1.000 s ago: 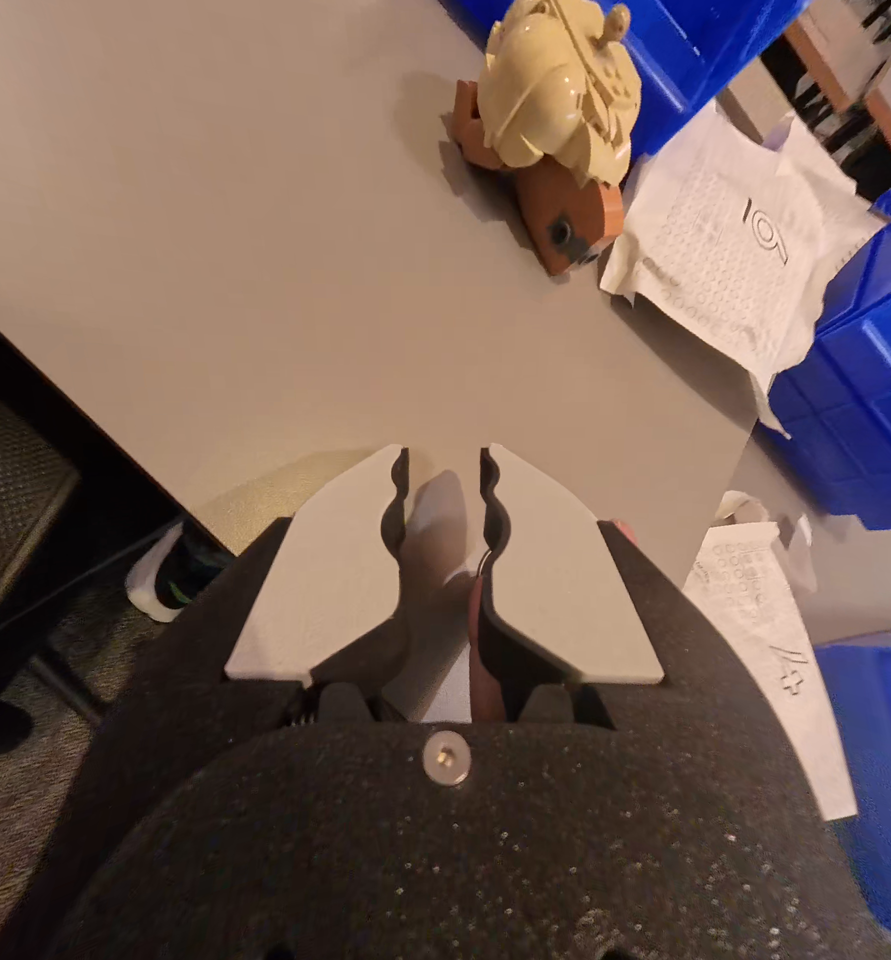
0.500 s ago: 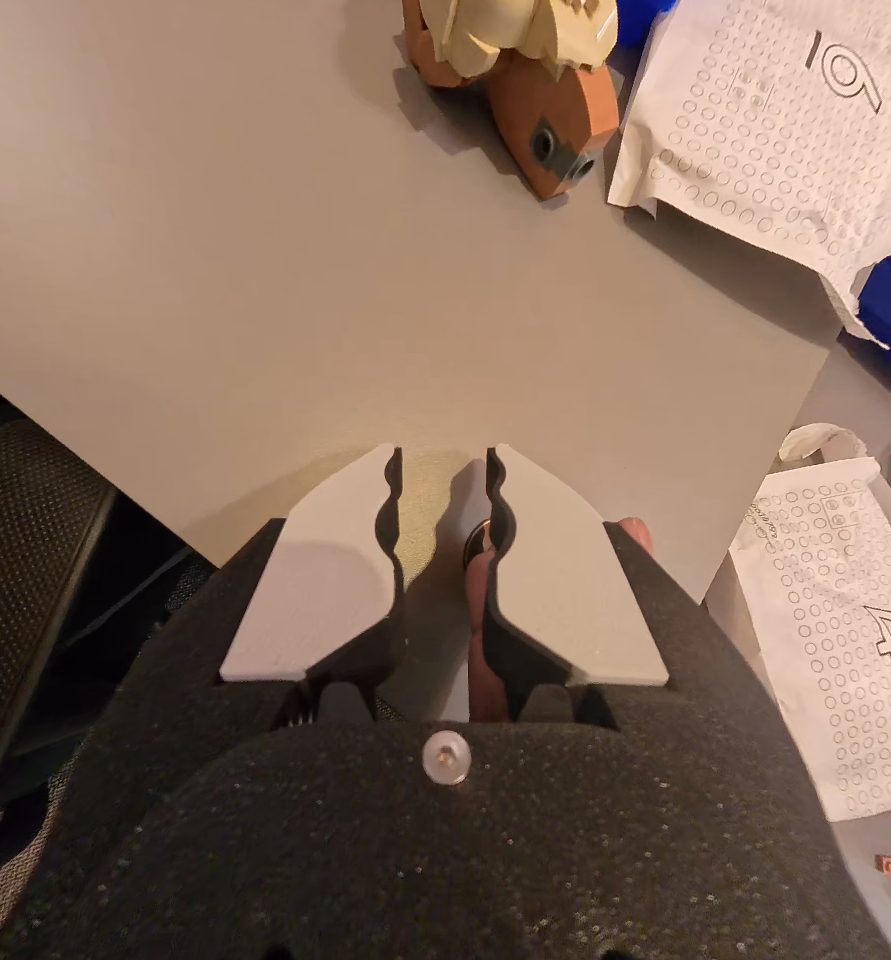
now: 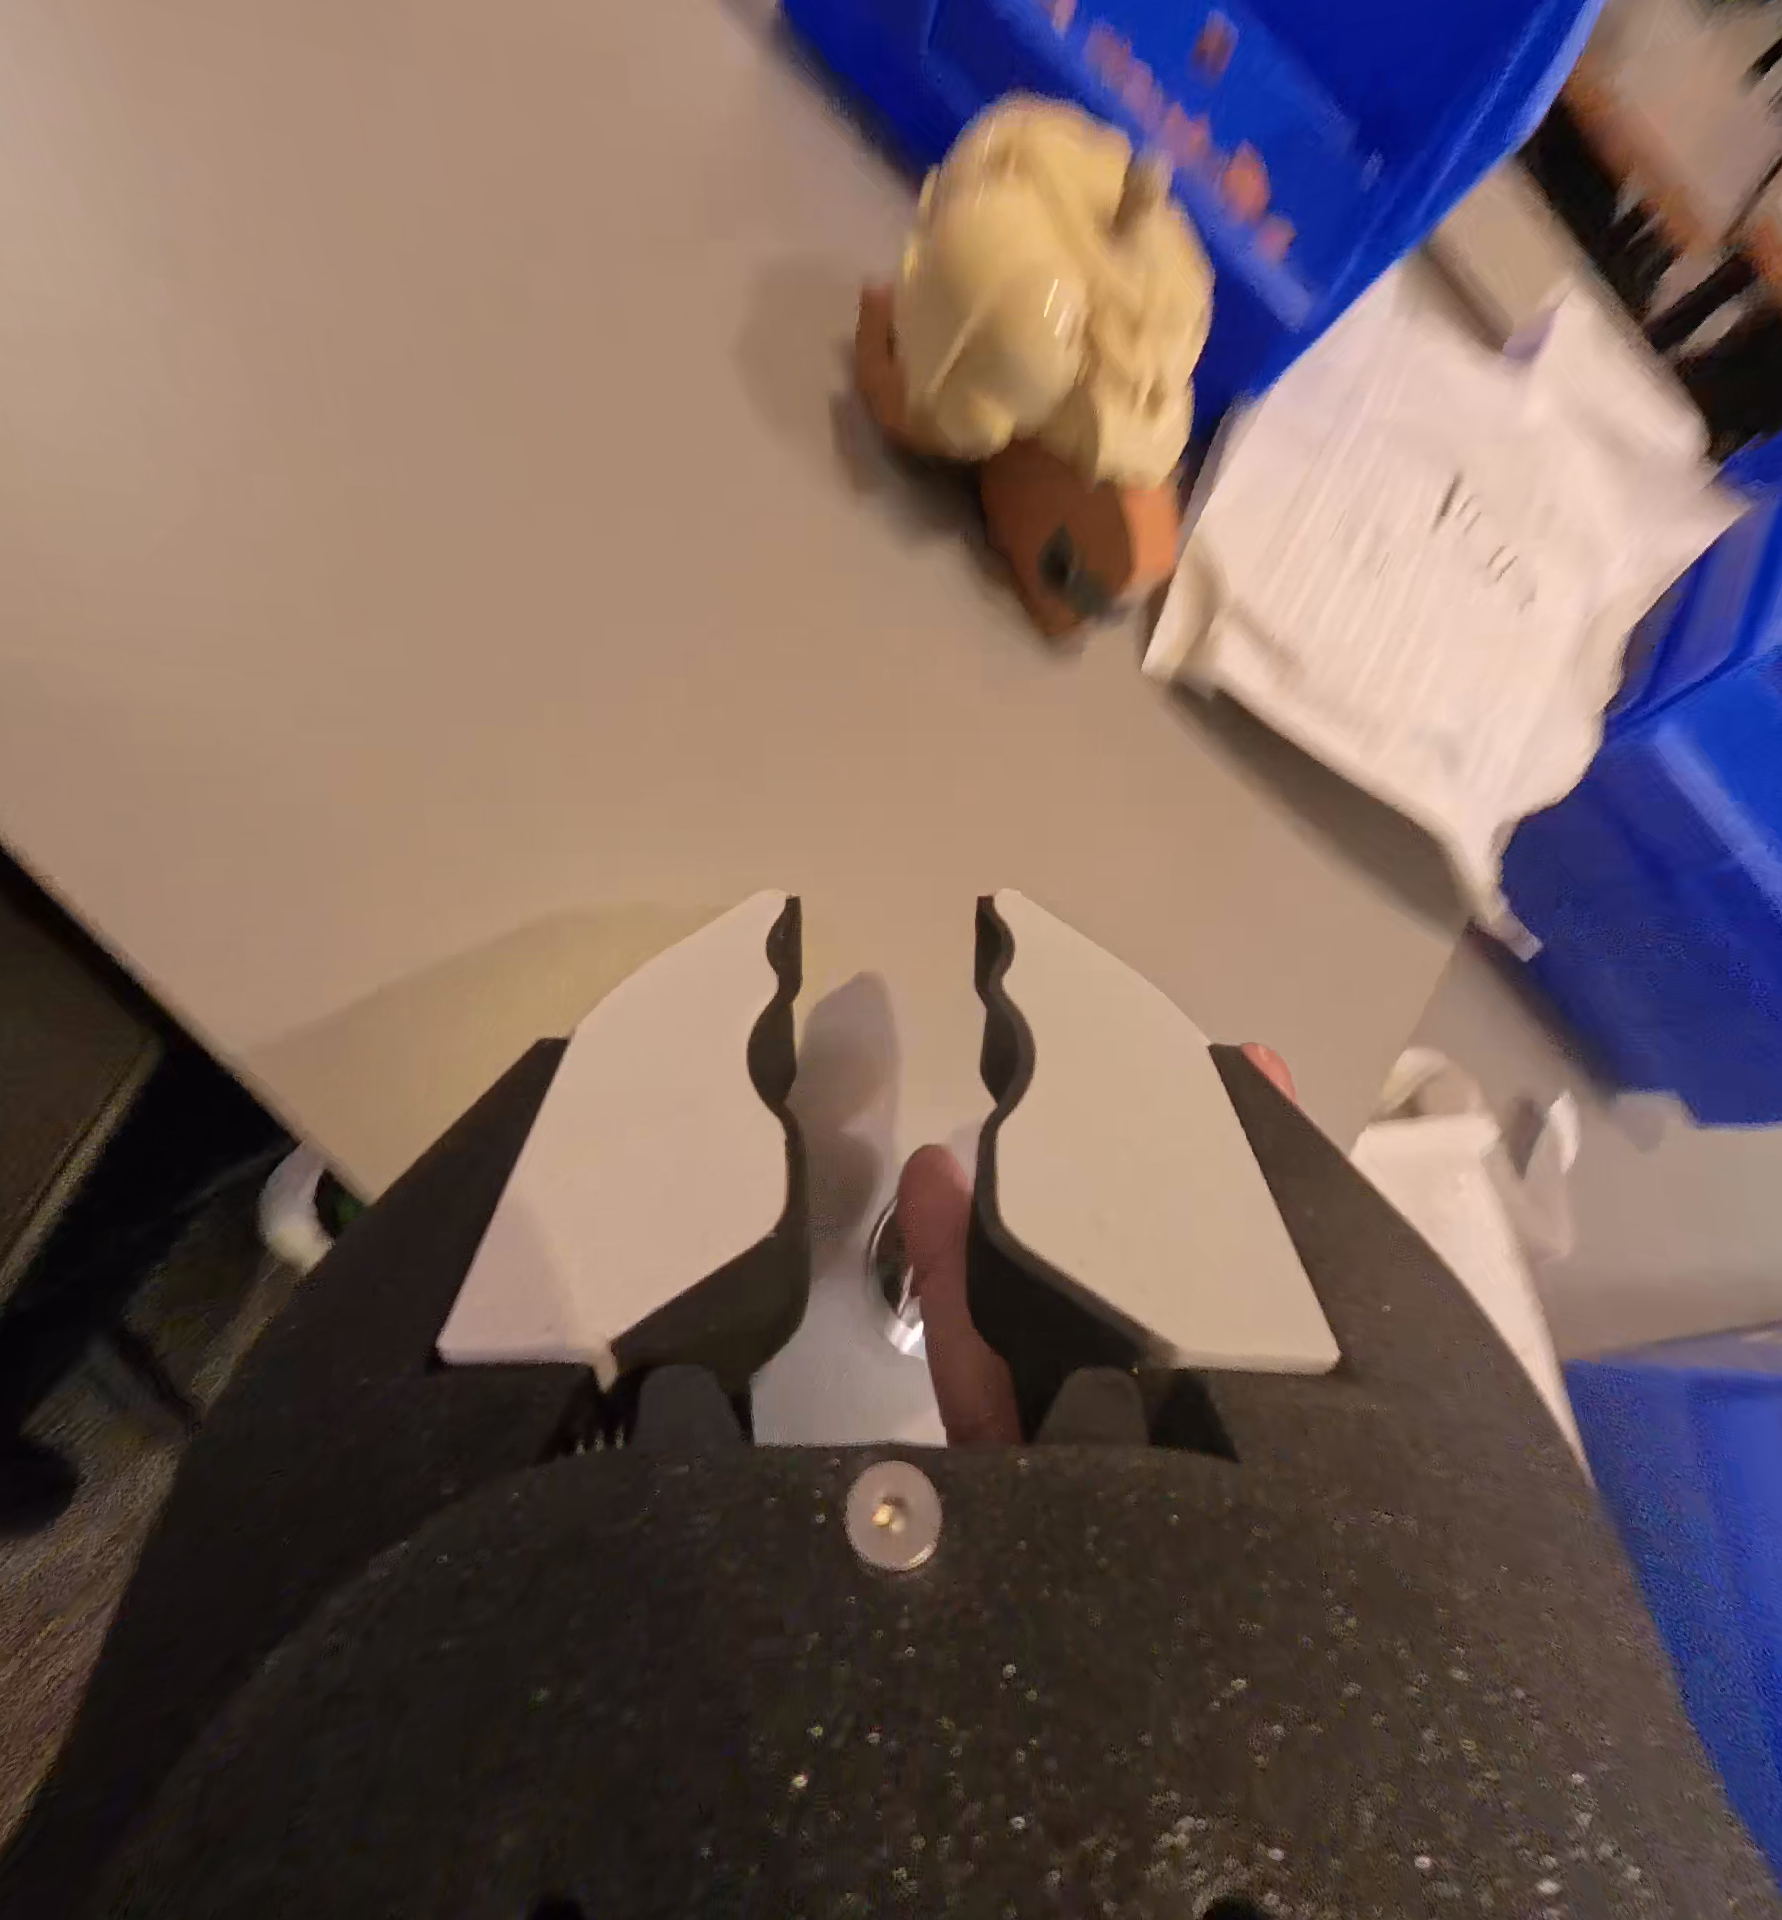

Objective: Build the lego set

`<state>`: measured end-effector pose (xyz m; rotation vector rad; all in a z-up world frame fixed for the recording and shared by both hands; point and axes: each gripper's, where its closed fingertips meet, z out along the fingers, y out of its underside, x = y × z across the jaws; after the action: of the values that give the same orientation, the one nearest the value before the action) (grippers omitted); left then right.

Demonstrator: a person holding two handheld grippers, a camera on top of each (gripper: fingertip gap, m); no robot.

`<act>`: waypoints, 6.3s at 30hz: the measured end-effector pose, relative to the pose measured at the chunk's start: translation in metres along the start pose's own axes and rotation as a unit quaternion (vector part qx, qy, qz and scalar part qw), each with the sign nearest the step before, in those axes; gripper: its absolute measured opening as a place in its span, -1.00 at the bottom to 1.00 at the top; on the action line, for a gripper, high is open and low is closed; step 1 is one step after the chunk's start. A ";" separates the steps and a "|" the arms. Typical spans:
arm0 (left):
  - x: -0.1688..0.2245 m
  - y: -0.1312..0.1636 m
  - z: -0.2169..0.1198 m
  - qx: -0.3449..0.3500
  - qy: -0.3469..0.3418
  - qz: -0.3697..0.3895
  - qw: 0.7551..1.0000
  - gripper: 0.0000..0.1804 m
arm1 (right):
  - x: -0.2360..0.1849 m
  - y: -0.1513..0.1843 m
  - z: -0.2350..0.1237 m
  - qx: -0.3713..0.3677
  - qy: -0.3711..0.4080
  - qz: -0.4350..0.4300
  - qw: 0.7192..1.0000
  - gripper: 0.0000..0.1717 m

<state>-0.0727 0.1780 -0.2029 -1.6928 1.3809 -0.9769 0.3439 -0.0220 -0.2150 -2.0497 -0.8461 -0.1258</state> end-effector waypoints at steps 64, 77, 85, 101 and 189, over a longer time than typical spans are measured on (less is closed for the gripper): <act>-0.042 -0.050 0.045 0.096 -0.080 0.241 0.962 -0.65 | 0.072 -0.173 0.272 -0.268 -0.229 -0.190 0.917 -0.05; -0.041 -0.047 0.047 0.087 -0.077 0.250 0.961 -0.65 | 0.110 -0.186 0.299 -0.238 -0.113 -0.207 0.942 -0.09; -0.041 -0.046 0.048 0.082 -0.077 0.252 0.961 -0.65 | 0.109 -0.167 0.281 -0.281 -0.142 -0.200 0.928 -0.17; -0.042 -0.045 0.049 0.076 -0.081 0.256 0.960 -0.65 | 0.077 -0.176 0.281 -0.251 -0.211 -0.200 0.923 -0.22; -0.040 -0.040 0.054 0.058 -0.084 0.277 0.955 -0.65 | 0.167 -0.179 0.313 -0.278 0.001 -0.240 0.930 -0.82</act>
<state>-0.0131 0.2272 -0.1955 -1.1681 1.5298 -0.5650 0.2928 0.3723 -0.2129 -2.3015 -1.4216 -0.7090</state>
